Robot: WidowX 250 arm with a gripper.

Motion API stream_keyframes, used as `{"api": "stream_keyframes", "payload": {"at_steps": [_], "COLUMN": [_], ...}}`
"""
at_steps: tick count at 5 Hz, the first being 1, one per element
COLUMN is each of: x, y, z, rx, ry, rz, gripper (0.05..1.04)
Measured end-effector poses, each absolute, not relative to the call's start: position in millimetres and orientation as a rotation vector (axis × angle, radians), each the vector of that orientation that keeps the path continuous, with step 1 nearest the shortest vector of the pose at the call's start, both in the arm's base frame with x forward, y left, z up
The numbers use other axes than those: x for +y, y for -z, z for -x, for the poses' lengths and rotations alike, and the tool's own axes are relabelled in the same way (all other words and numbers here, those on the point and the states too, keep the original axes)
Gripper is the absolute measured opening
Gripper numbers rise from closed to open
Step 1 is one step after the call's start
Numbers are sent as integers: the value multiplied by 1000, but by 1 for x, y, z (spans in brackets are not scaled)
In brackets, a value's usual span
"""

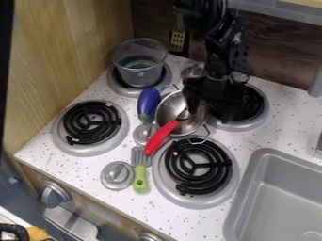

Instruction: Move the wok to the bottom left corner burner

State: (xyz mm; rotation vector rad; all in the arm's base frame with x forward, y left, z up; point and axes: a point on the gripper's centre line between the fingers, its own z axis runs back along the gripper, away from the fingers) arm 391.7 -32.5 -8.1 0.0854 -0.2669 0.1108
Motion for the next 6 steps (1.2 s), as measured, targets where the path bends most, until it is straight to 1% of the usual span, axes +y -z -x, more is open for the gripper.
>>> {"api": "stream_keyframes", "payload": {"at_steps": [1,3,4,5,6], "x": [-33,-33,-32,-32,-33], "y": [8,16,17,20,22], "z": [-392,-391,-393,-392,-394], "rx": [-257,-250,-273,-260,-278], "ry": [-107,-96,-106,-93,-61], "rz": [-72,-70,-86,-84,-82], "gripper": [1001,1001,1001,953,677]}}
